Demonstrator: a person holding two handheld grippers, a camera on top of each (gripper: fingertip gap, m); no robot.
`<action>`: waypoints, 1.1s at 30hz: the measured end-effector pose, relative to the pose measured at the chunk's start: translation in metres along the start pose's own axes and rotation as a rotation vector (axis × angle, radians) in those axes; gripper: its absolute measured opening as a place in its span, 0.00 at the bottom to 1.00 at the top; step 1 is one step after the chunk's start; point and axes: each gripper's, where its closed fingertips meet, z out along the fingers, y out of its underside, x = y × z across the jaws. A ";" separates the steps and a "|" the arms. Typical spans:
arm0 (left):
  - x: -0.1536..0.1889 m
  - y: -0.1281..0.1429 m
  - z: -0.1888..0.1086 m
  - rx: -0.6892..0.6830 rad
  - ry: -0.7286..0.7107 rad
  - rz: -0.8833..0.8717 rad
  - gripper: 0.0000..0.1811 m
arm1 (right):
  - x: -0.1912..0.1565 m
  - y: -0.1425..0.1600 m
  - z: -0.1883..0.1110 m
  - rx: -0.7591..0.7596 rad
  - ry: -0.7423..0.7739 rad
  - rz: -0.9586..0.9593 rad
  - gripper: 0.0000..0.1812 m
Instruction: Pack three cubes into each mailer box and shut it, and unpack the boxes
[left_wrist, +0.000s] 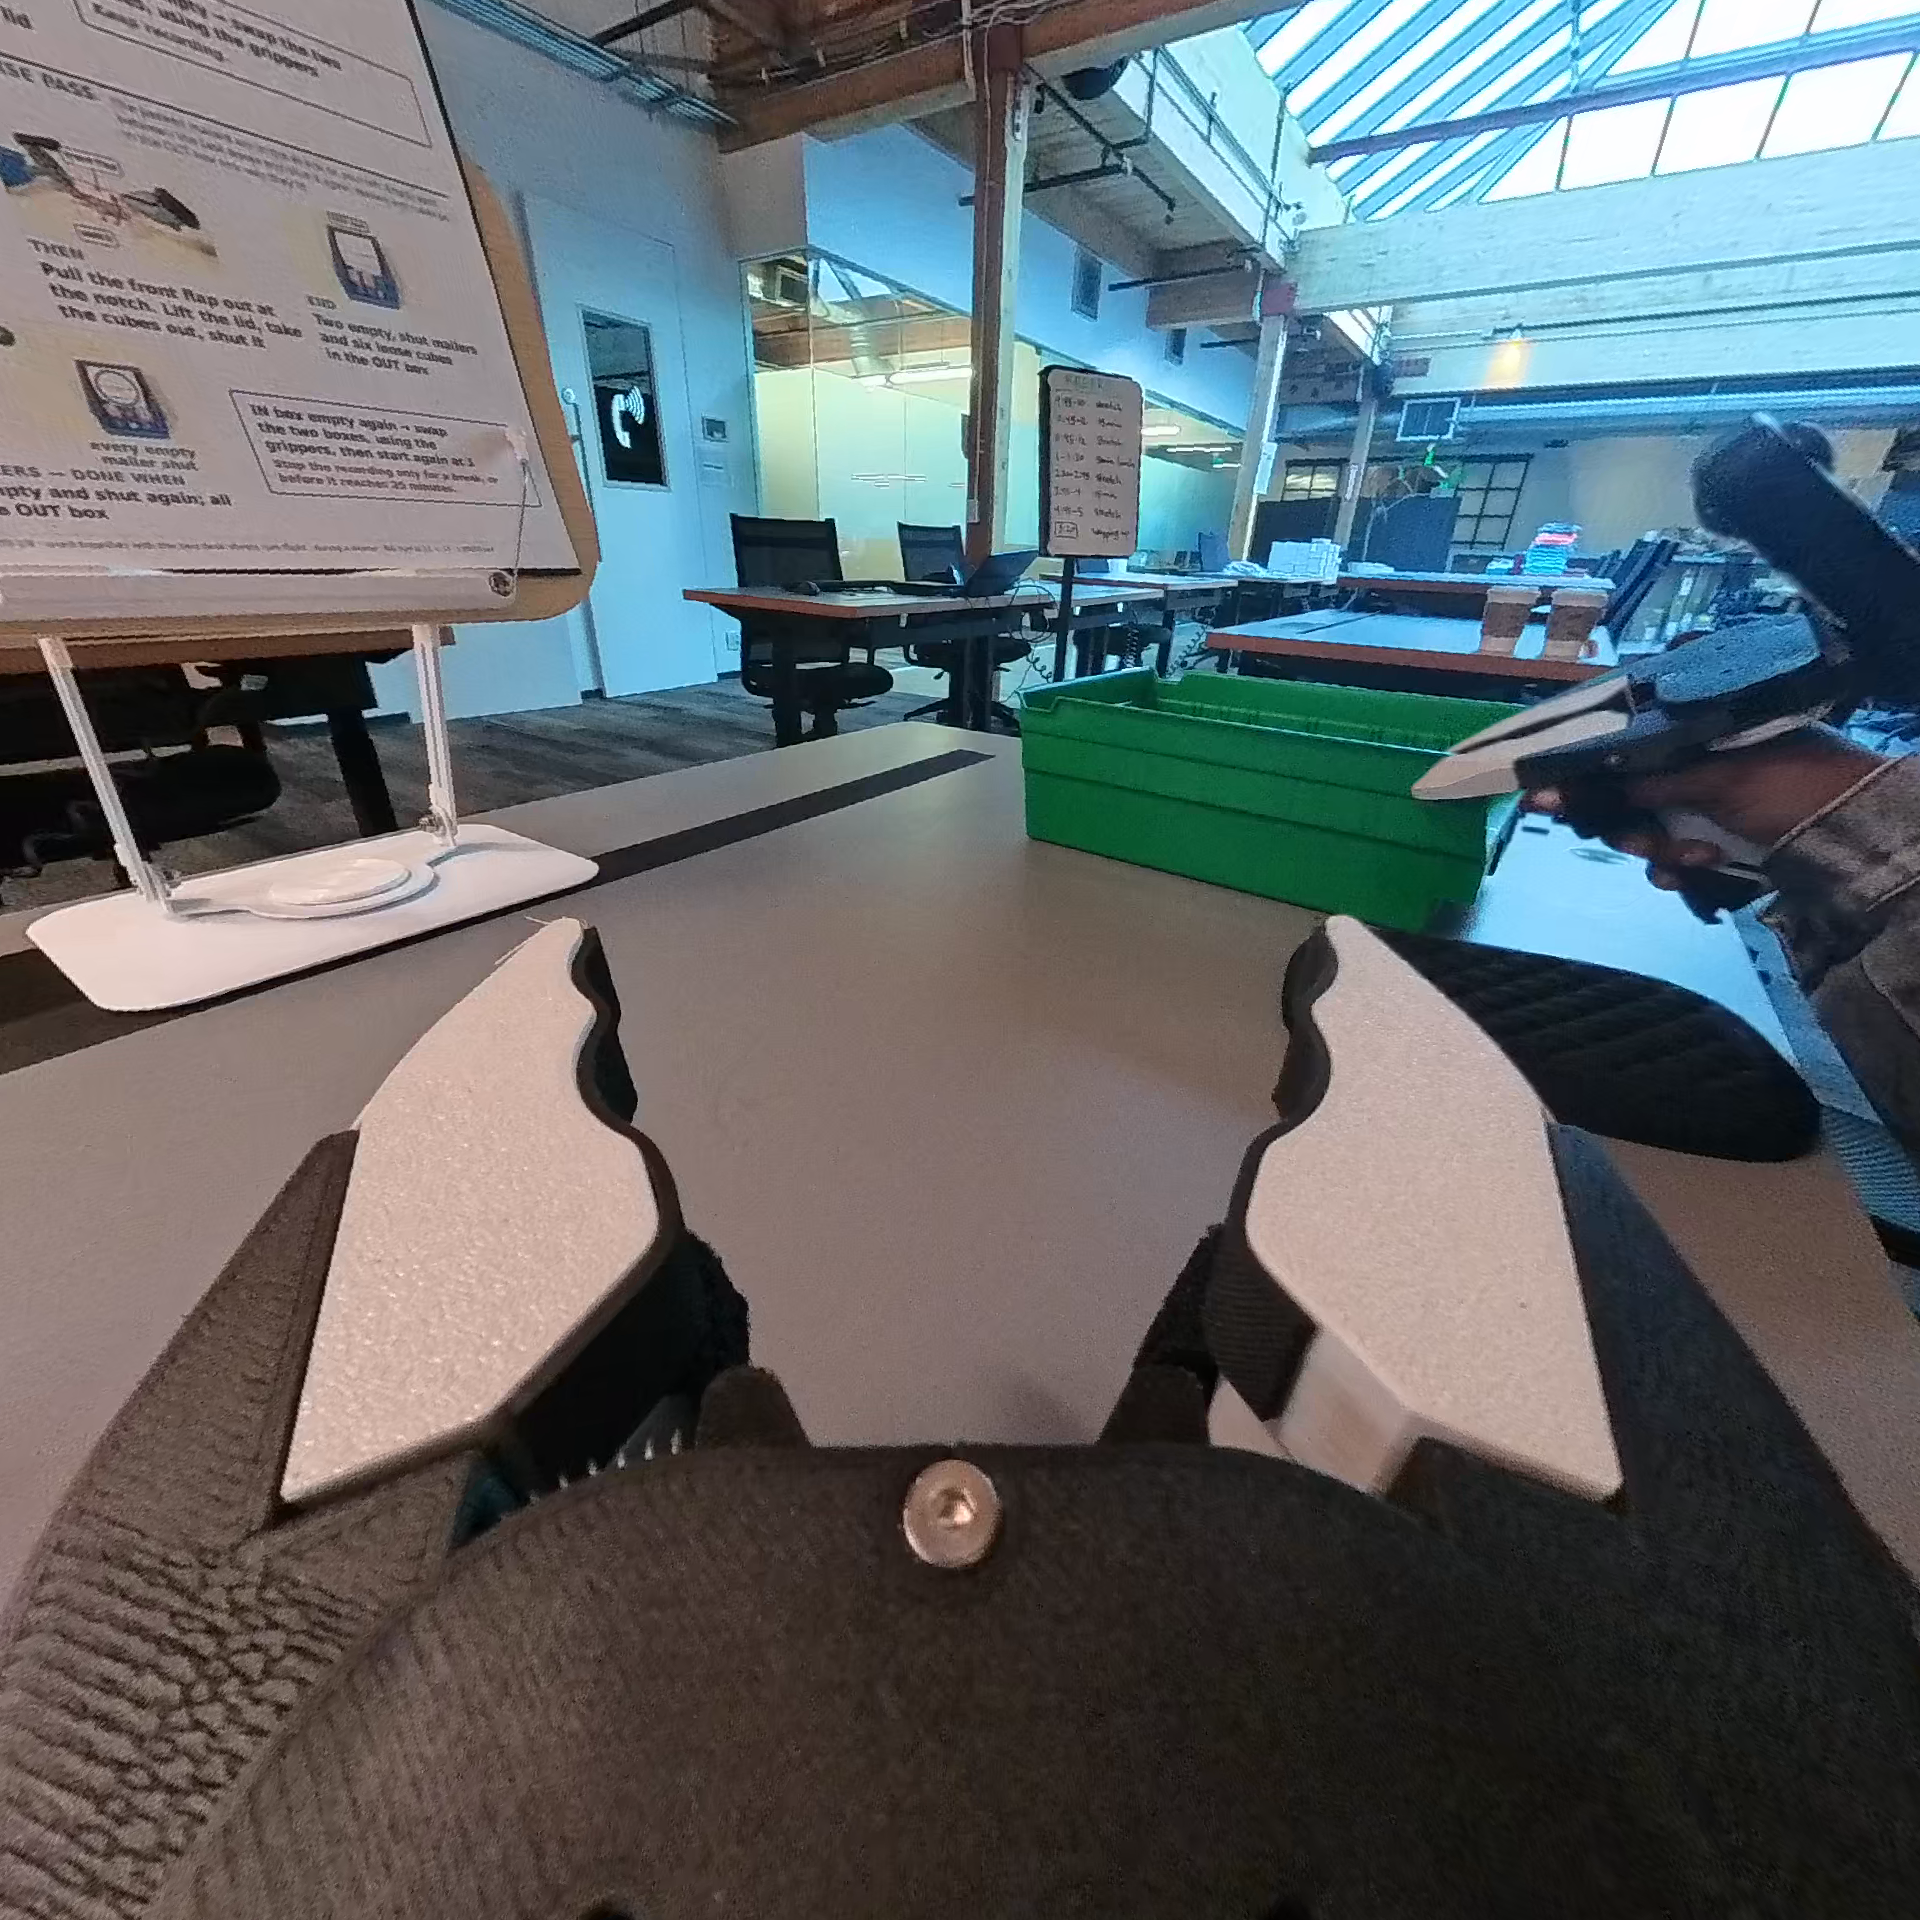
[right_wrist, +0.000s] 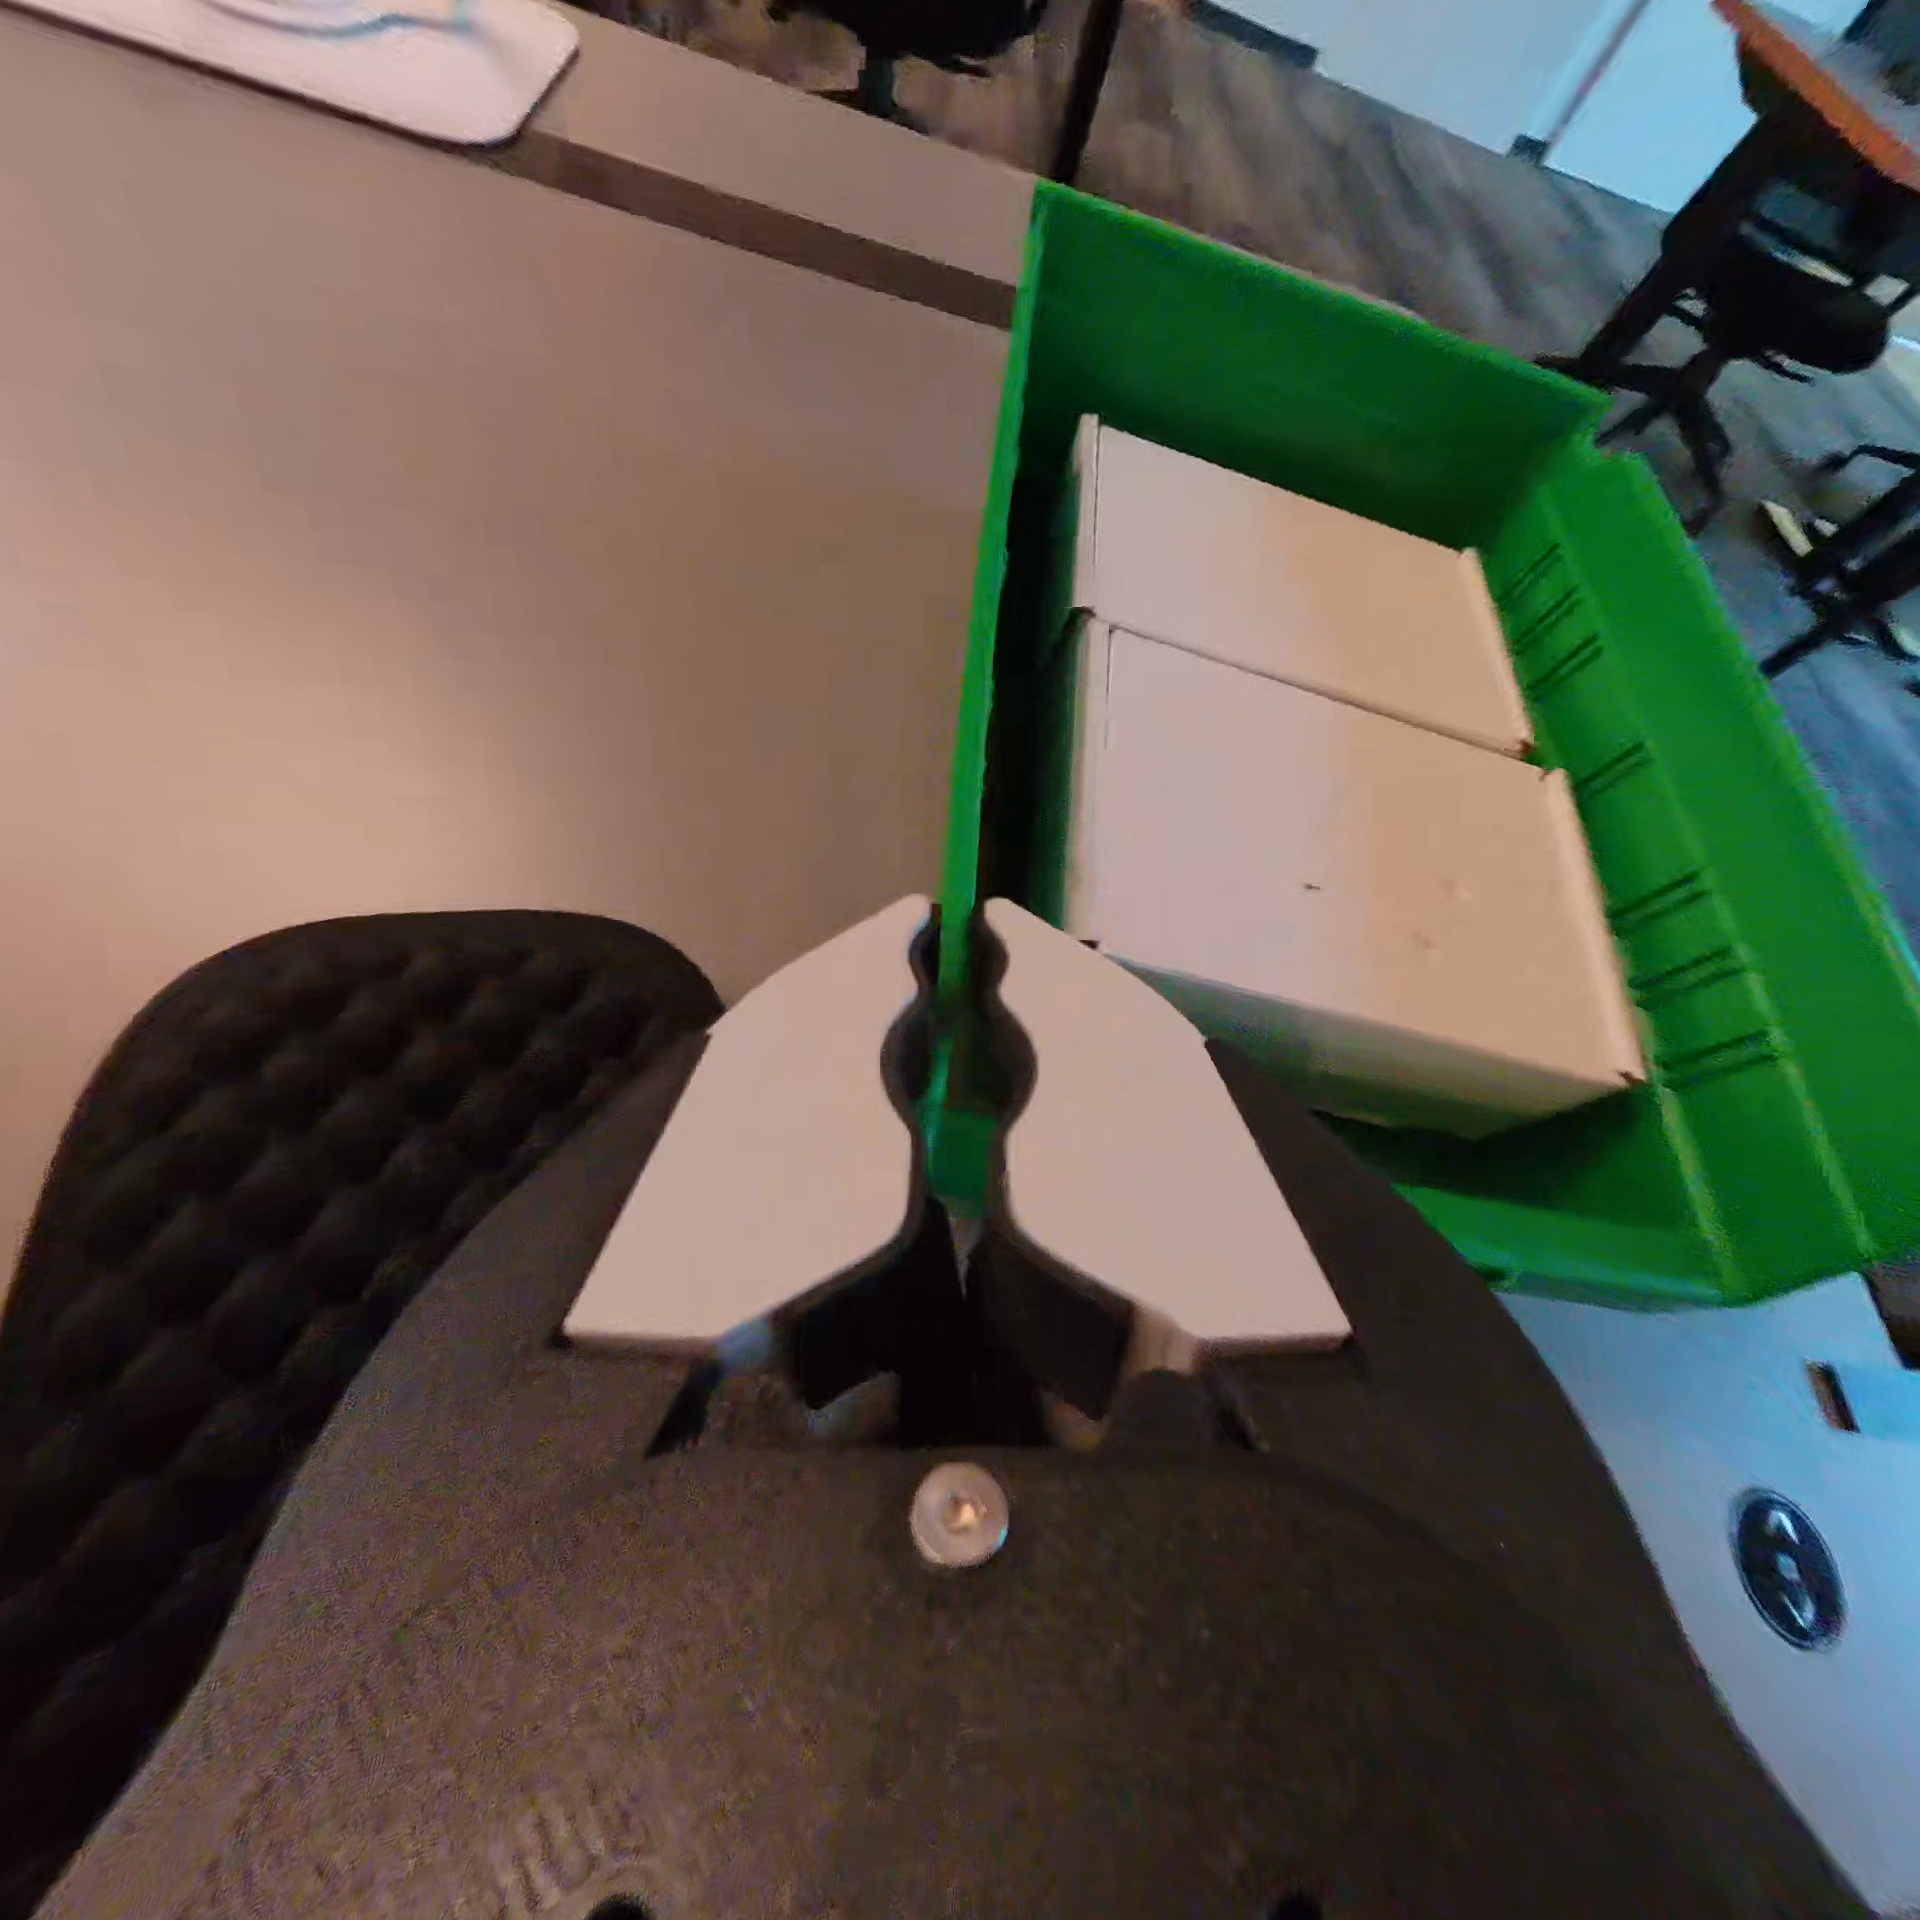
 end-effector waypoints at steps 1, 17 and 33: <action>0.000 0.001 0.000 -0.003 0.001 0.005 0.67 | -0.002 -0.001 0.001 -0.006 0.002 -0.005 0.02; 0.004 0.003 0.002 -0.020 -0.004 0.047 0.66 | -0.042 -0.035 0.045 -0.034 -0.107 -0.100 0.04; 0.004 0.002 0.002 -0.020 -0.006 0.054 0.66 | -0.140 -0.076 0.066 0.025 -0.196 -0.159 0.06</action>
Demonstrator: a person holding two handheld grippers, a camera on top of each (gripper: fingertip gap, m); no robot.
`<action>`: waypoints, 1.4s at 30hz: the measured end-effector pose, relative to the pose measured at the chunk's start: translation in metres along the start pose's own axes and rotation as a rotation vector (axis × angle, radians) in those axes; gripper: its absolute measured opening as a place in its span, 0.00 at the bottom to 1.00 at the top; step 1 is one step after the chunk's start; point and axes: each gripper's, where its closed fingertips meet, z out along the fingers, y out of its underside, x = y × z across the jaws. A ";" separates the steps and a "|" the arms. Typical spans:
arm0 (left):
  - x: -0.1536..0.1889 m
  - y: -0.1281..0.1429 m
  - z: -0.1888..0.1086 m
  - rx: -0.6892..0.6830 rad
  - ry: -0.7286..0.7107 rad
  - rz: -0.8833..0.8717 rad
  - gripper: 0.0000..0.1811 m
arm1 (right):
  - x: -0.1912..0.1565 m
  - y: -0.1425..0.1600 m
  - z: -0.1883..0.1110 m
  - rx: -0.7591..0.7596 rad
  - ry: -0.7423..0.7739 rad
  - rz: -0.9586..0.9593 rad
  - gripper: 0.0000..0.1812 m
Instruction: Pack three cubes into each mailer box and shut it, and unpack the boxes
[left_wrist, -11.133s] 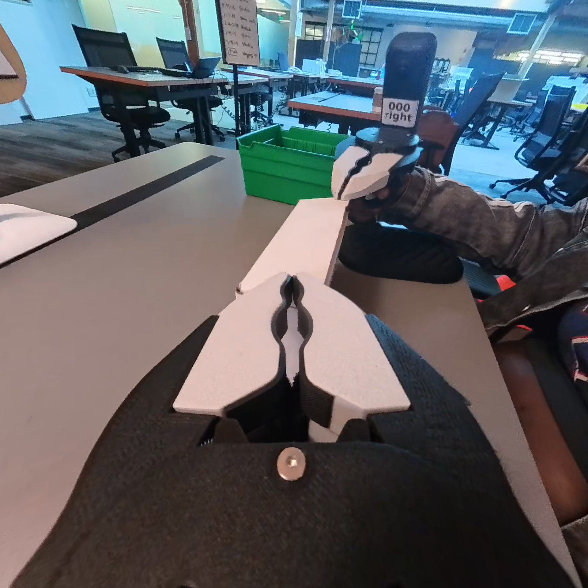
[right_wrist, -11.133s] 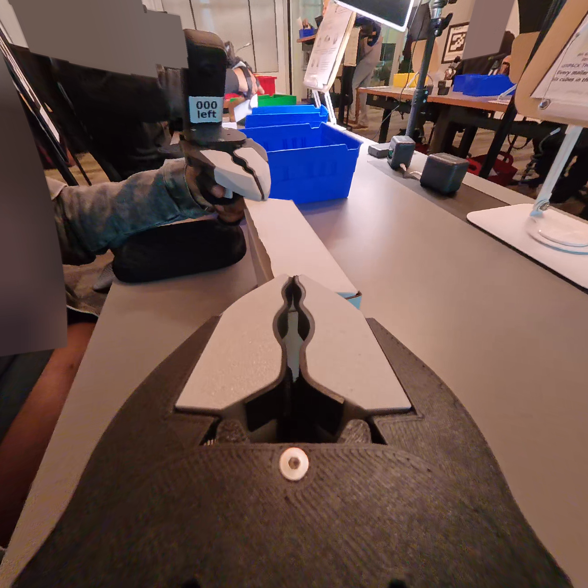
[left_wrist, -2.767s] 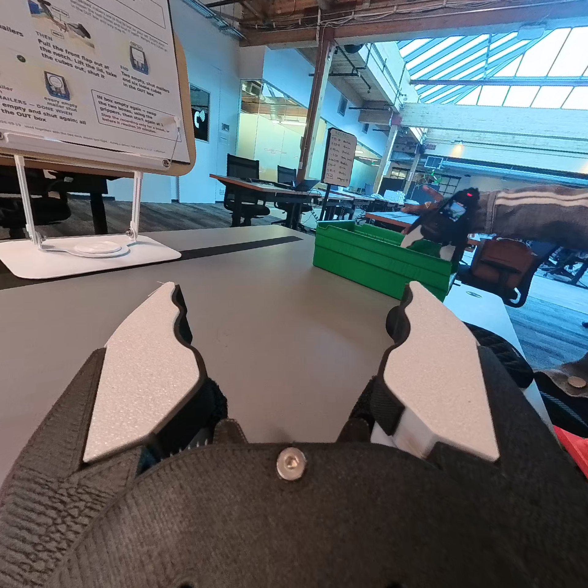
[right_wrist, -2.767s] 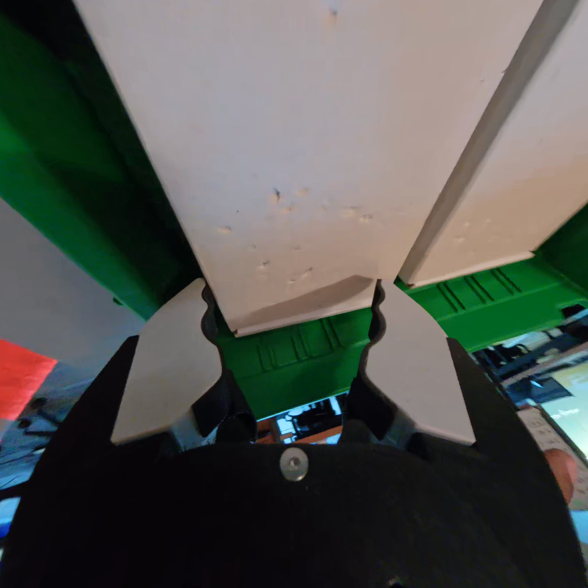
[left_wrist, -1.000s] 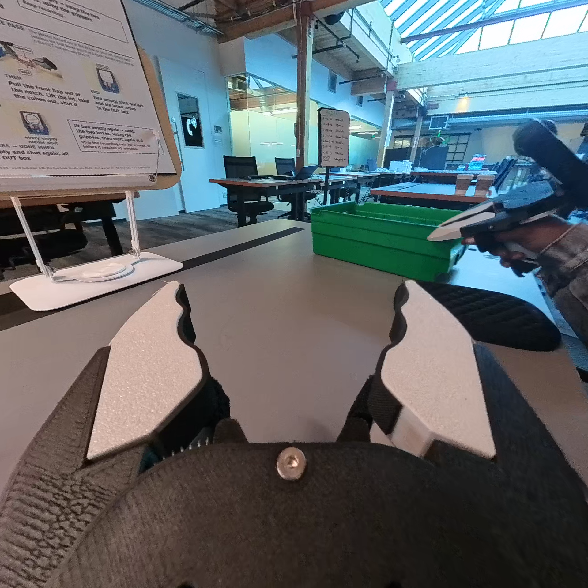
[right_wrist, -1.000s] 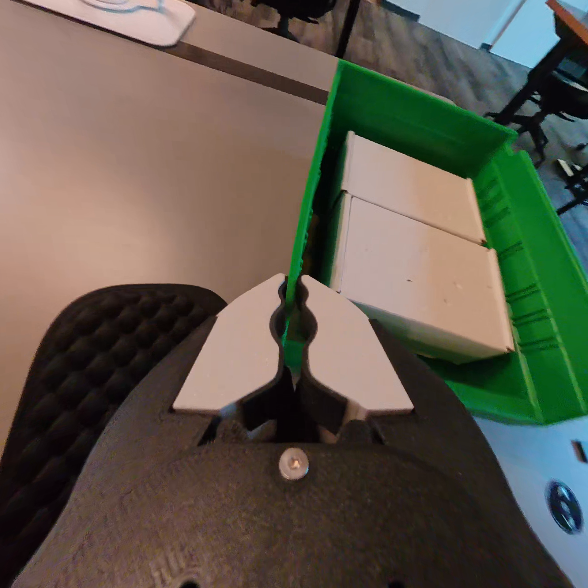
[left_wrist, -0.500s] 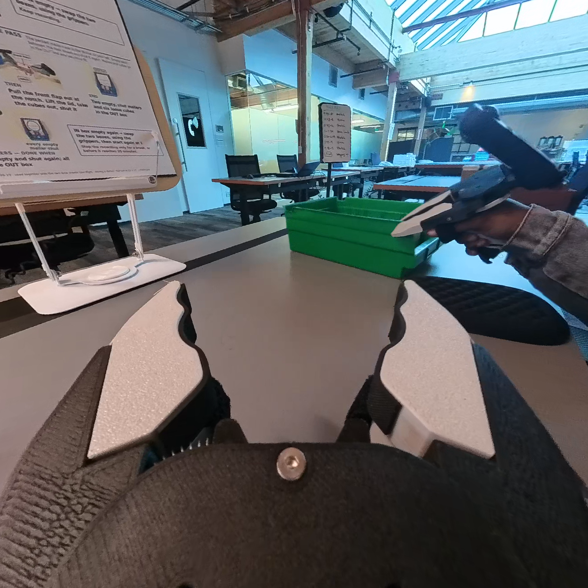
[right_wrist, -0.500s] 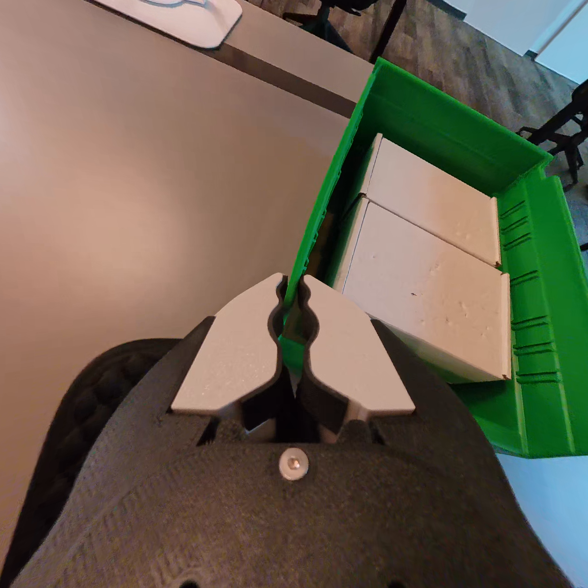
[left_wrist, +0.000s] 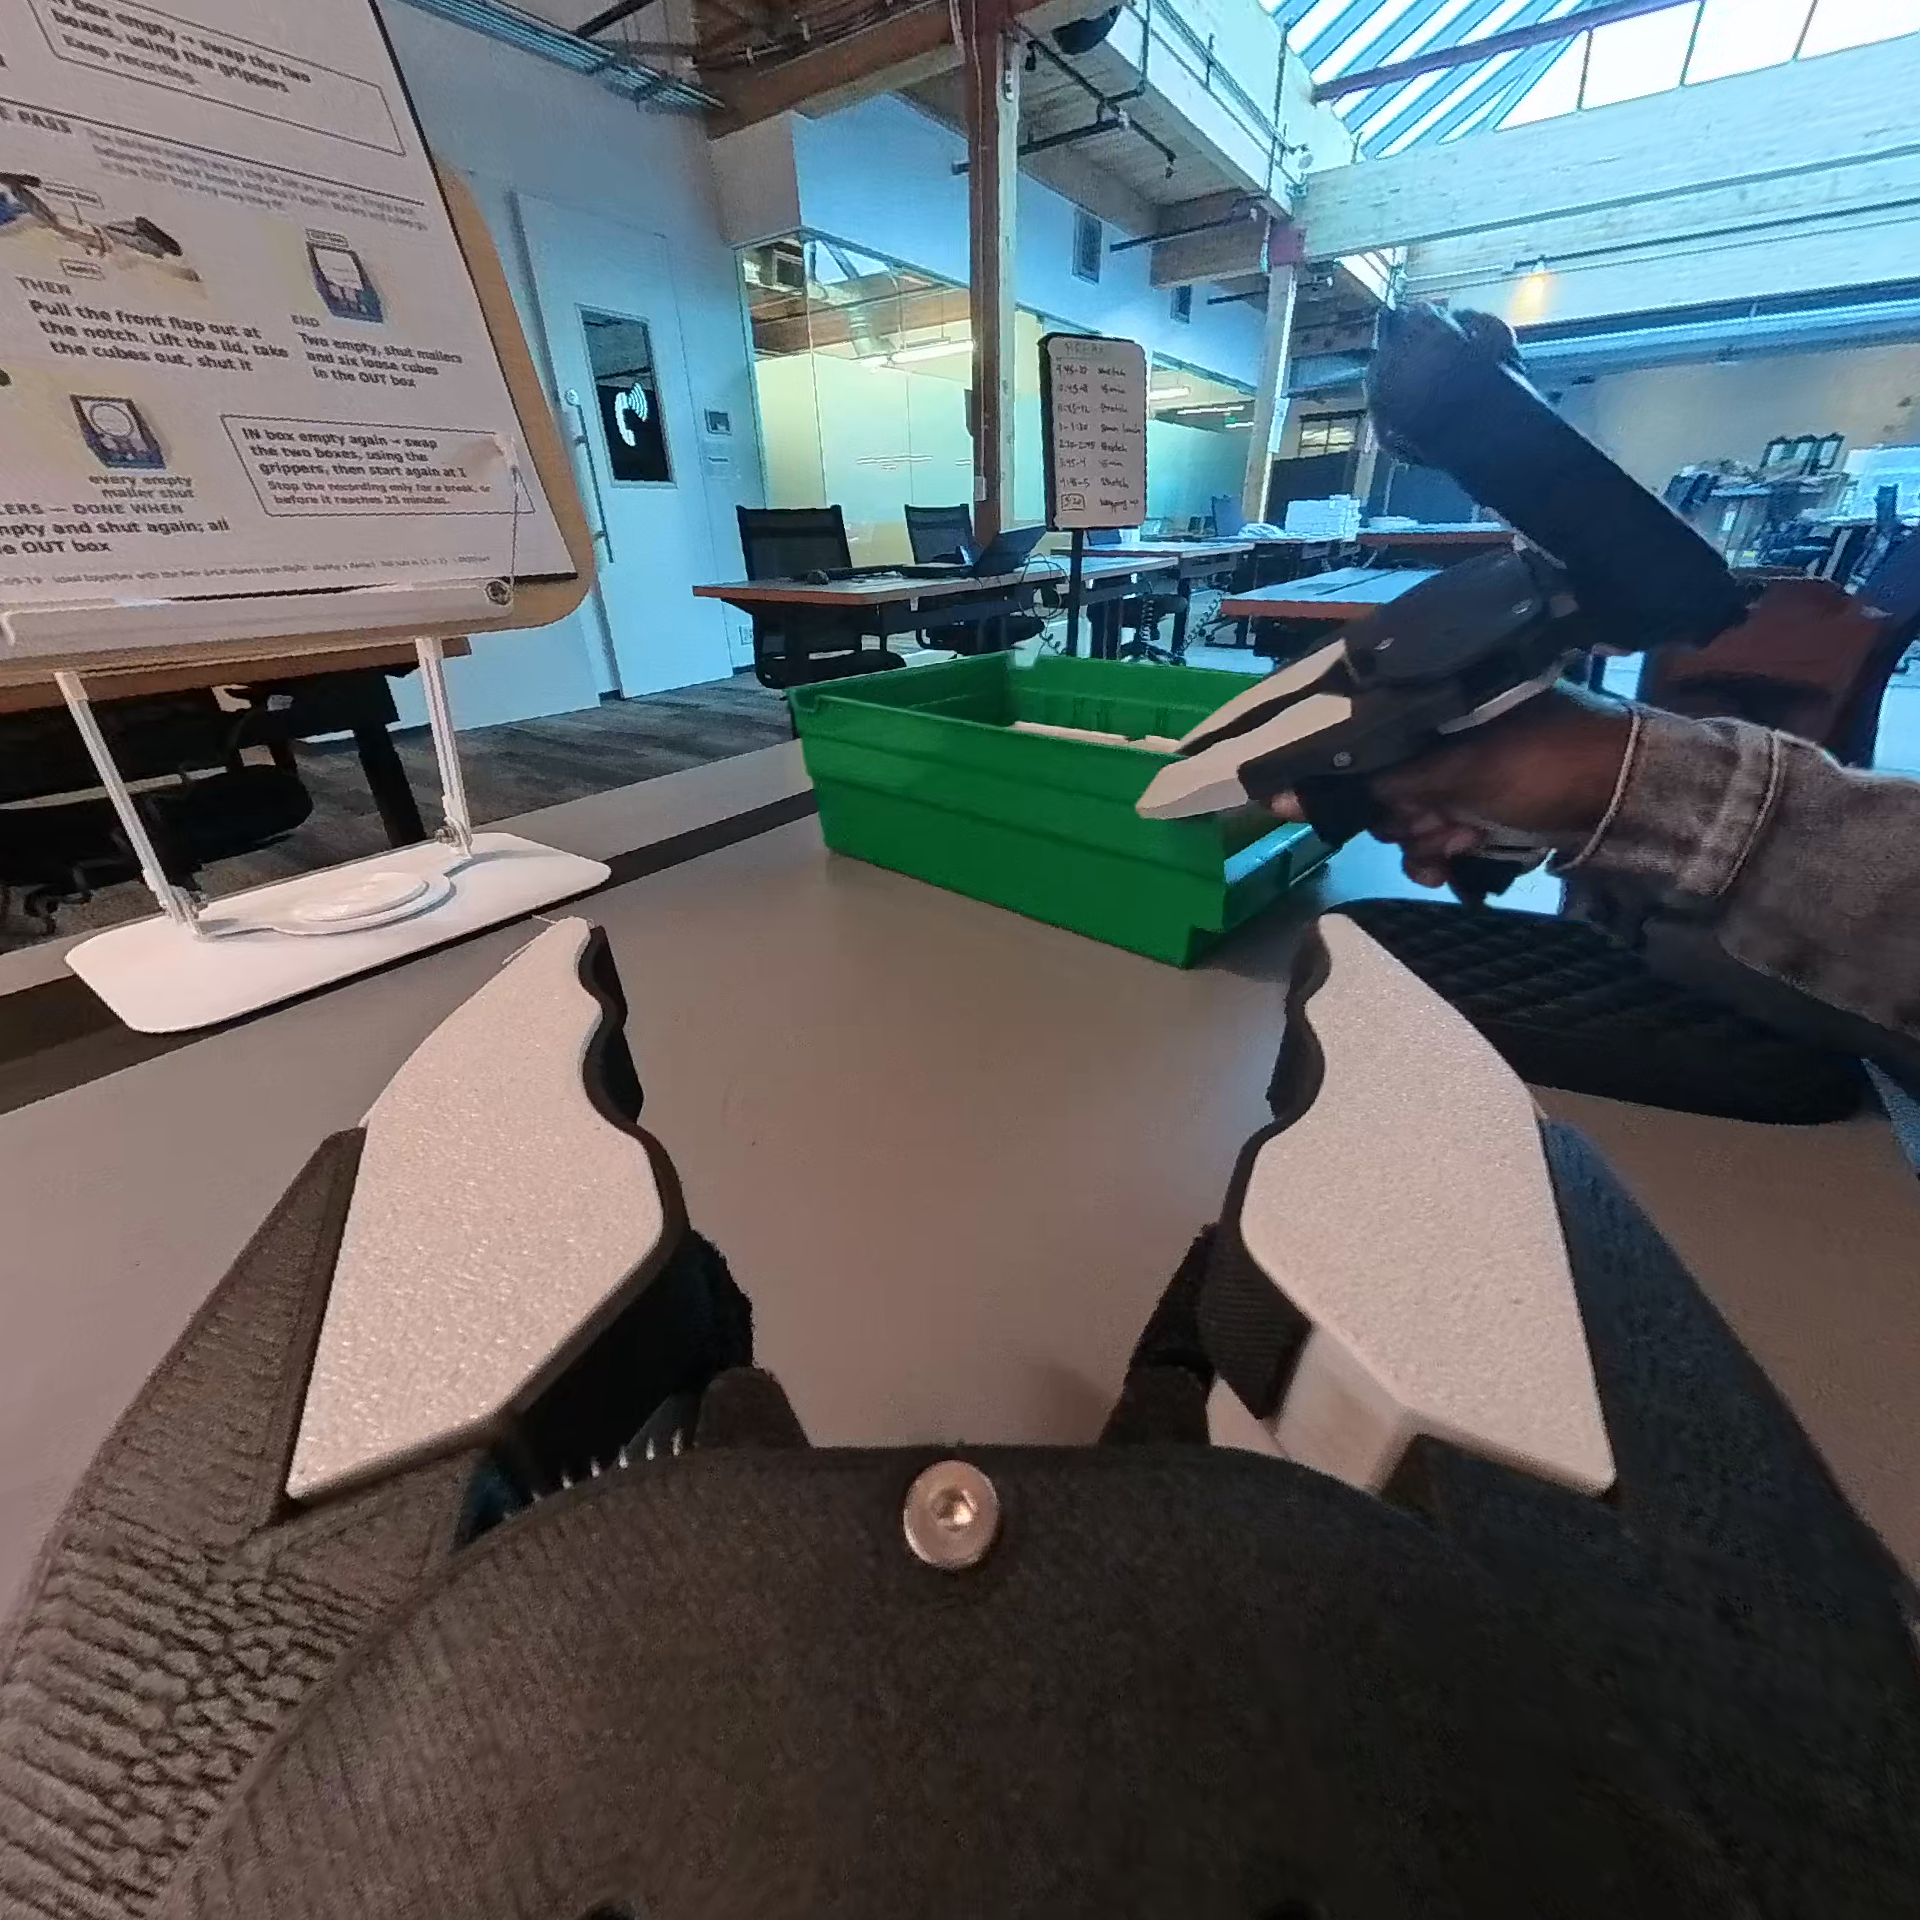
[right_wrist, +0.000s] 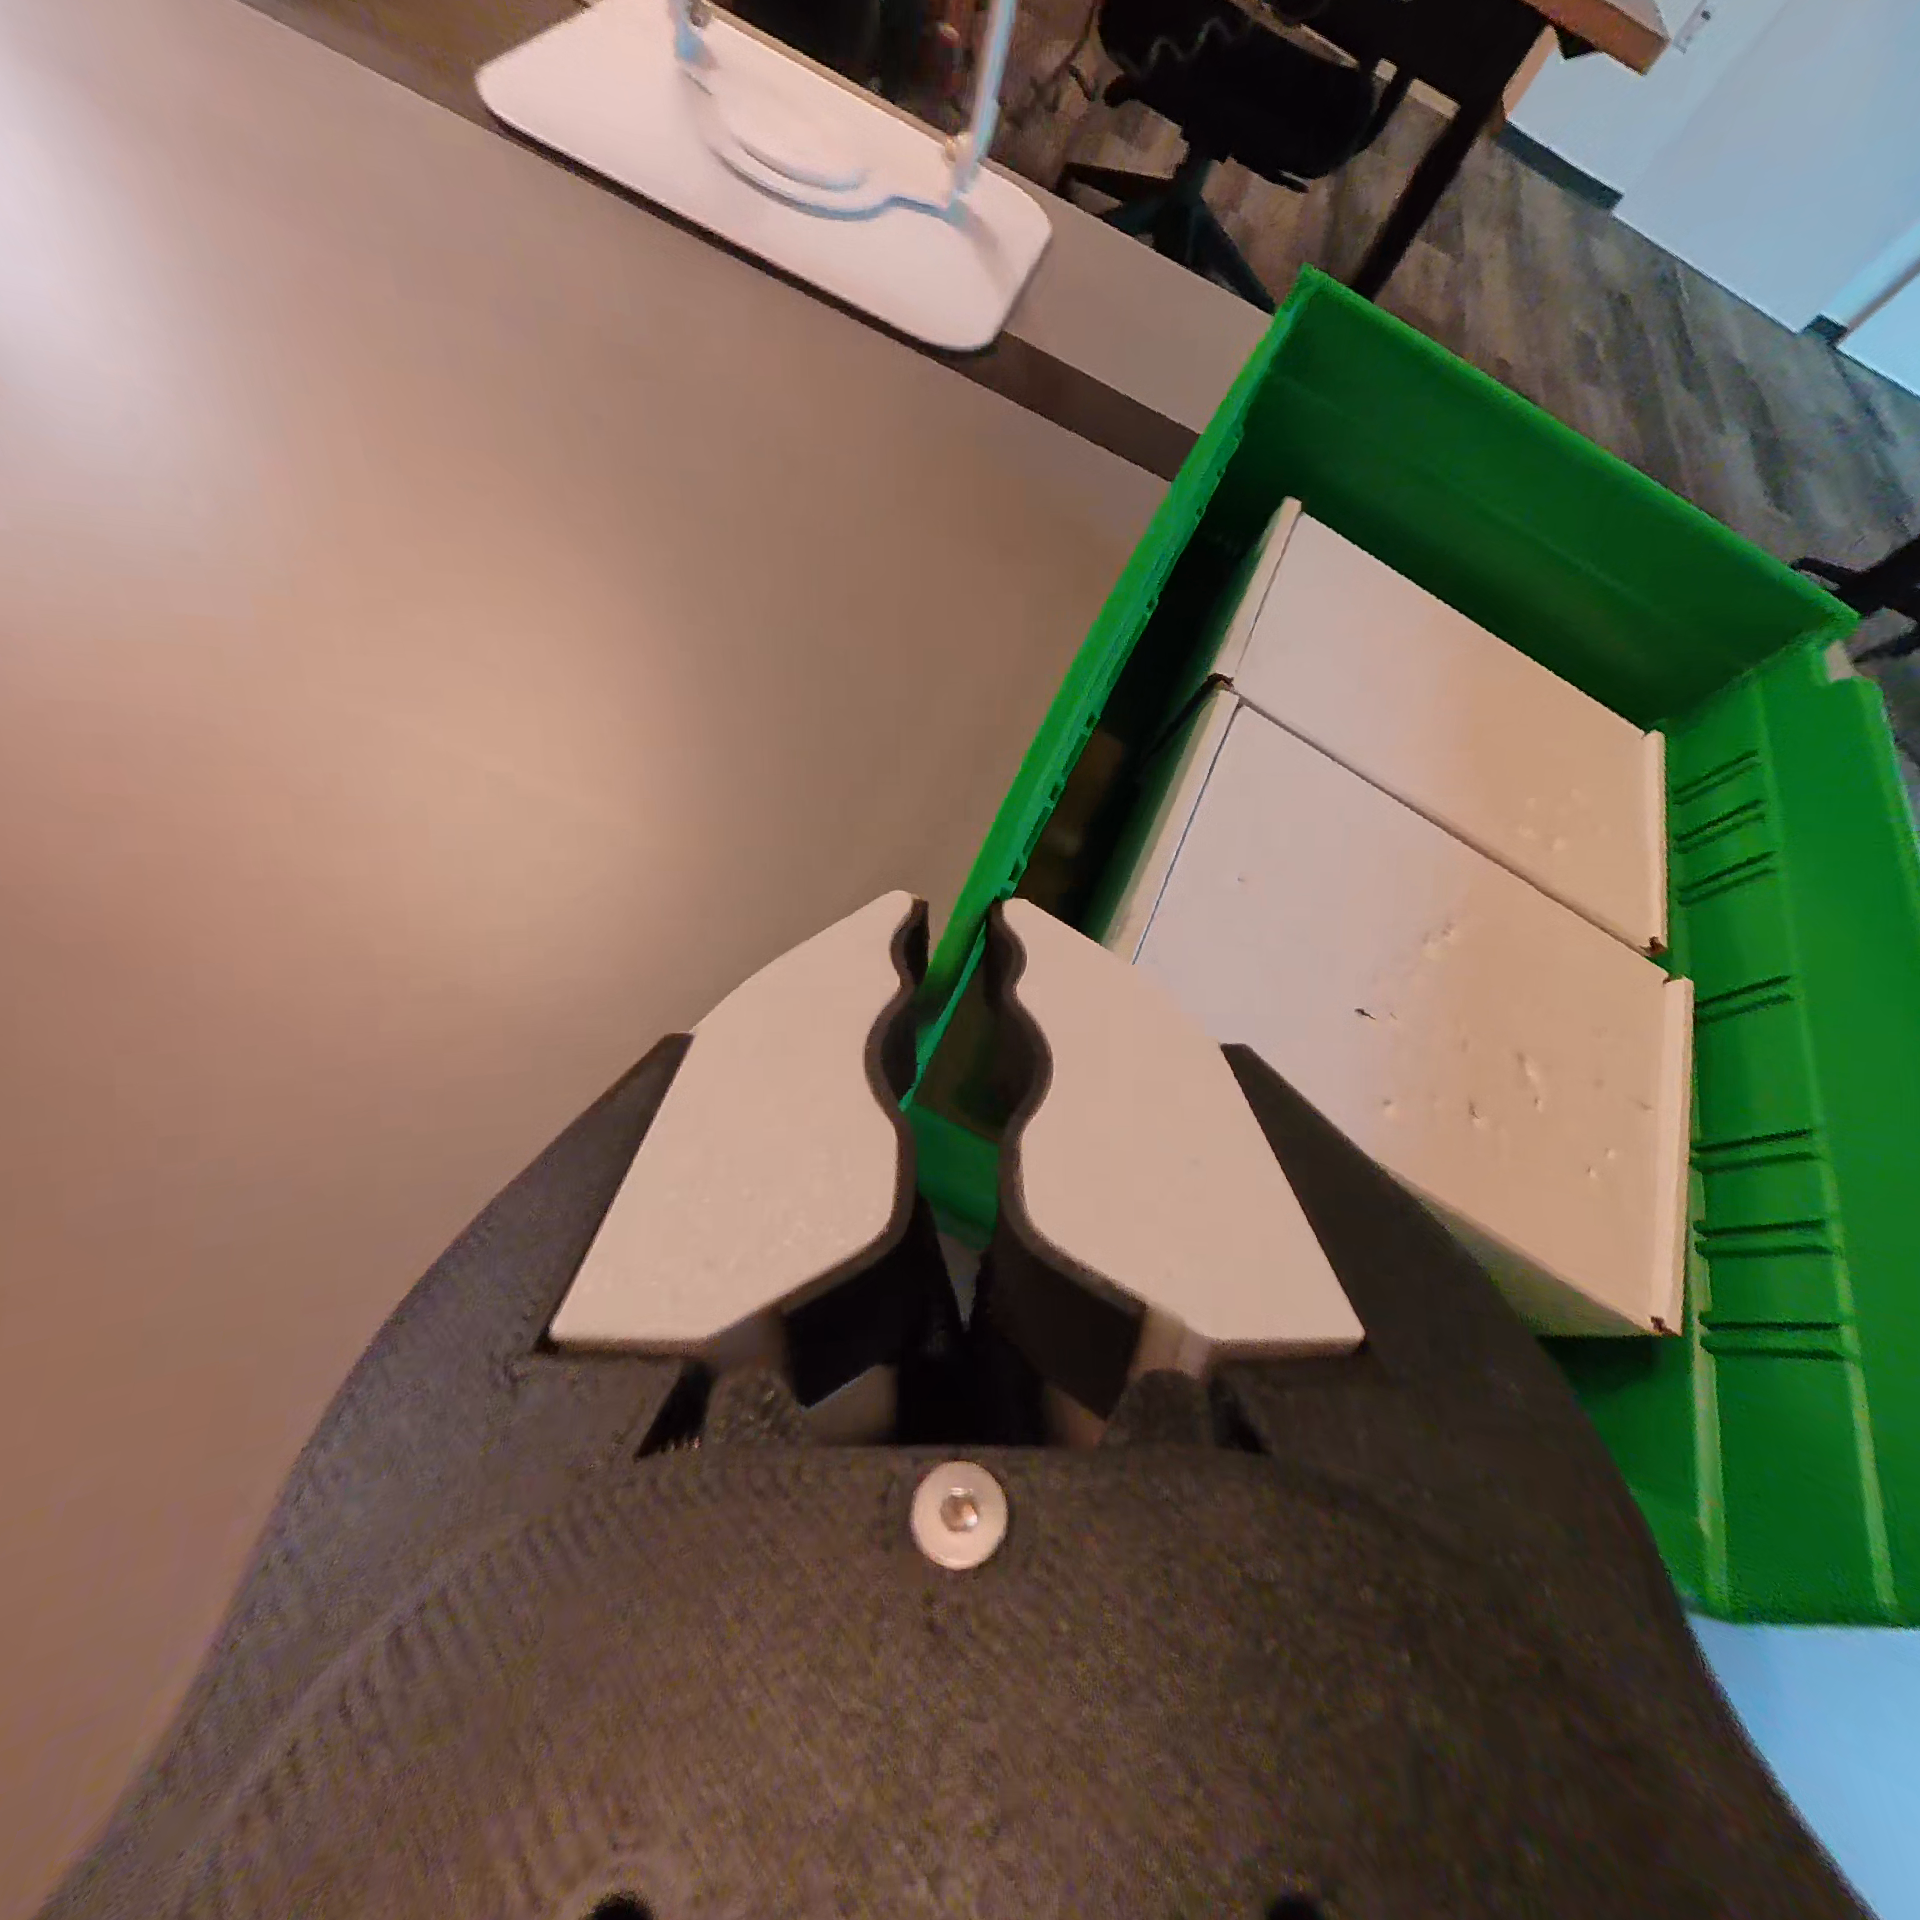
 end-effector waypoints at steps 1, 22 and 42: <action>0.000 0.000 0.000 -0.001 0.000 0.003 0.66 | -0.008 -0.003 0.001 0.013 -0.013 -0.002 0.06; -0.030 -0.011 -0.010 0.049 -0.176 0.032 0.59 | -0.122 -0.055 0.020 0.148 -0.211 0.011 0.09; -0.047 -0.022 -0.023 0.102 -0.270 -0.038 0.52 | -0.149 -0.112 -0.036 0.476 -0.459 0.172 0.45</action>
